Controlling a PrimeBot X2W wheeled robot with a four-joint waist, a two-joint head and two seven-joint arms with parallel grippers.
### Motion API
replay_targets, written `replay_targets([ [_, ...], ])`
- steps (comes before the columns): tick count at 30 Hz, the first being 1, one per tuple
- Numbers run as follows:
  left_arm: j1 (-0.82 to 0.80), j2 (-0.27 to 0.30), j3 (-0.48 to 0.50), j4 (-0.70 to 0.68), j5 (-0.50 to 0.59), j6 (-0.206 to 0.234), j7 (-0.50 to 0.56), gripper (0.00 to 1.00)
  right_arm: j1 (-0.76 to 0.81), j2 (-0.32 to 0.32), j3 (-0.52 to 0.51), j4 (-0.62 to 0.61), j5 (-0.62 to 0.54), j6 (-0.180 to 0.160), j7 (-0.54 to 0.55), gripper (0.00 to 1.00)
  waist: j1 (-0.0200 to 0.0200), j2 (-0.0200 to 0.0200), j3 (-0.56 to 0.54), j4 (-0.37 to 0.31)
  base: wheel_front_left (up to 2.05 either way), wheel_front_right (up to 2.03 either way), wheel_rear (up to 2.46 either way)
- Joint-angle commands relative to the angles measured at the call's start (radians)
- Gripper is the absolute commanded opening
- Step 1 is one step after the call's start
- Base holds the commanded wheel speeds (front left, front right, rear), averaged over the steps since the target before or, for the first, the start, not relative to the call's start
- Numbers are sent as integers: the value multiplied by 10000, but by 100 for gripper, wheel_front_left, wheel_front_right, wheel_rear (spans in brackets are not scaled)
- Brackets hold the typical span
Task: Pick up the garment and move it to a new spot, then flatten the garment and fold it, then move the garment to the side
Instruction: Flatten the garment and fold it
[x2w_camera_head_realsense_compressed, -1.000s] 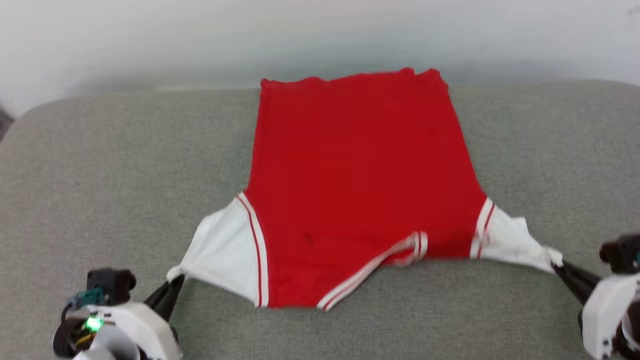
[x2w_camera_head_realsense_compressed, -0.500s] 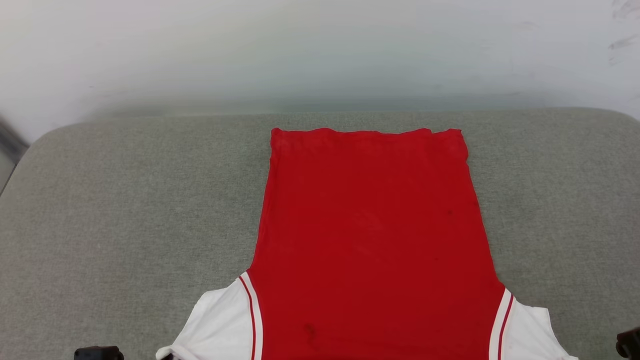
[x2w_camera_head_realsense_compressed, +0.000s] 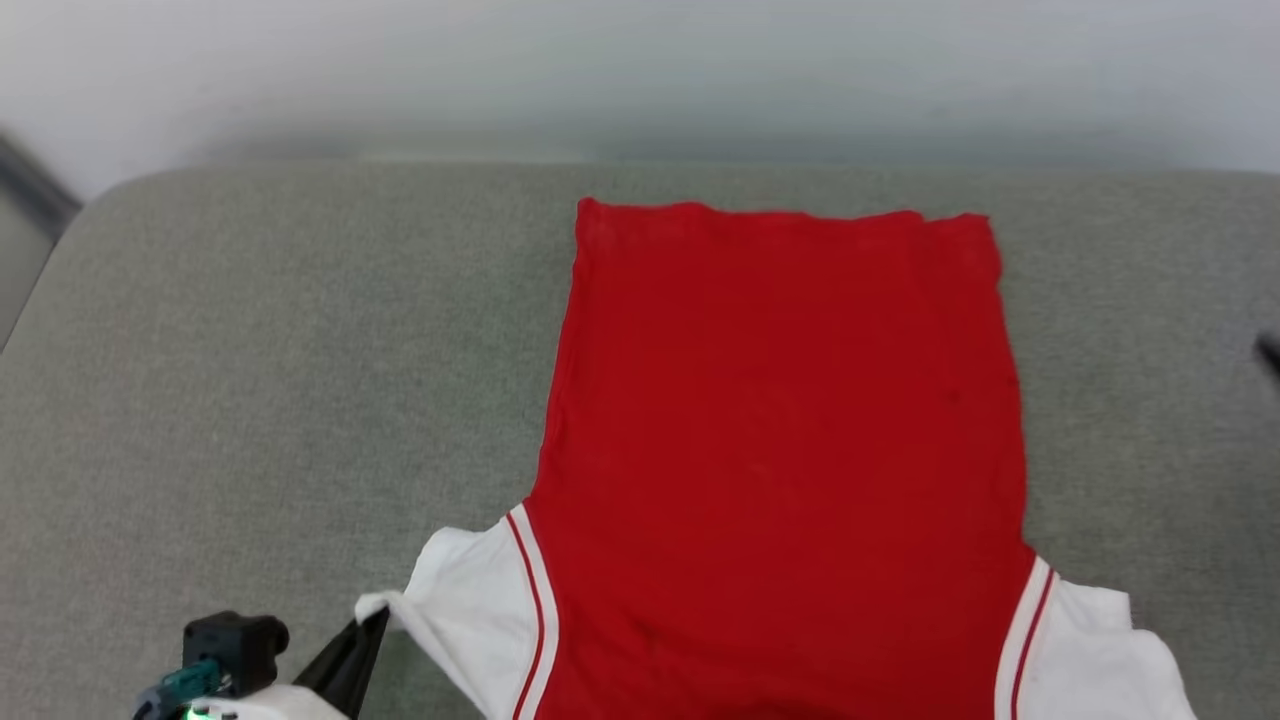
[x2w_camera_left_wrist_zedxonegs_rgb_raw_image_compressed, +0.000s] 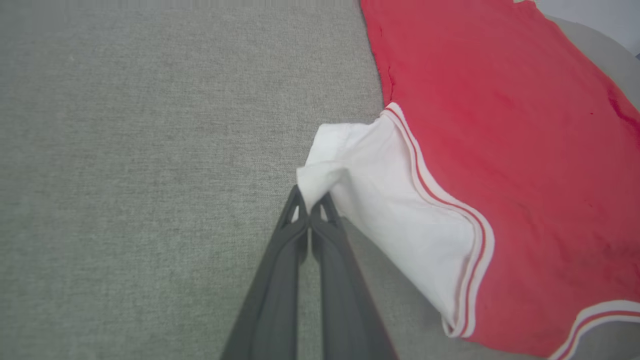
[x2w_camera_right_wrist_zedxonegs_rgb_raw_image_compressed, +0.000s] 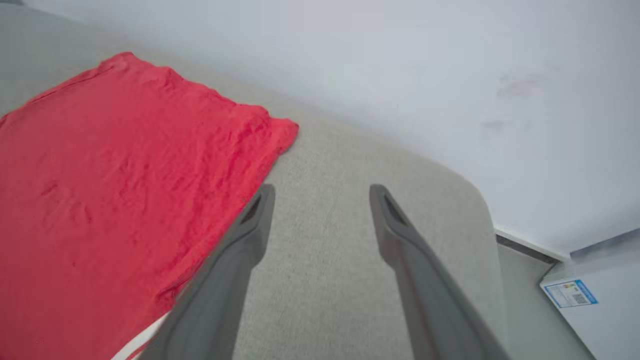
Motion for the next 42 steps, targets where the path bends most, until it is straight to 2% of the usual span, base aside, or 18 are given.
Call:
replay_targets([
  [1,-259,-34,55,-186,191,72,-70,0,-891,-170,-250,-231,-112,-3,243,100,0,-1,626,389,0,0,0],
  [4,-631,-142,127,-513,483,142,-75,0,-2414,-456,-349,-368,106,-5,1081,100,0,-1,1281,692,0,0,0],
  [7,-970,-361,167,-759,751,133,-91,0,-3906,-630,-49,-49,480,-3,2410,100,0,-1,1934,1032,0,0,0],
  [12,-1513,-741,191,-994,1158,-21,-115,0,-6218,-662,722,965,1368,-3,5634,100,0,-1,2926,1557,0,0,0],
  [15,-1797,-947,199,-1029,1384,-112,-129,0,-7307,-669,1183,1509,1214,-3,7279,100,0,-1,3448,1855,0,0,0],
  [18,-2058,-1116,261,-1088,1616,-147,-136,0,-8124,-388,1420,2023,775,-3,8300,100,0,-1,3933,2106,0,0,0],
  [21,-2219,-1285,340,-1153,1834,-198,-145,0,-8631,-59,1584,2474,202,-3,8780,100,0,-1,4336,2297,0,0,0],
  [26,-2347,-1460,476,-1248,2066,-194,-153,0,-8789,342,1669,2975,-311,-3,8962,100,0,-1,4812,2466,0,0,0],
  [35,-2364,-1673,740,-1159,2295,-352,-137,0,-7527,967,1569,3848,-355,-2,8616,100,0,-1,5127,2430,0,0,0],
  [36,-2351,-1699,801,-1137,2313,-363,-137,0,-7458,917,1592,3805,-366,-2,8592,38,0,-1,5096,2398,0,0,0],
  [37,-2315,-1738,854,-1113,2296,-383,-138,0,-7456,884,1570,3754,-350,-2,8532,0,0,-1,5051,2361,0,0,0],
  [42,-2064,-1767,983,-914,2323,-469,-138,0,-7915,834,1590,3240,-291,-3,7911,0,0,-1,4523,2094,0,0,0],
])
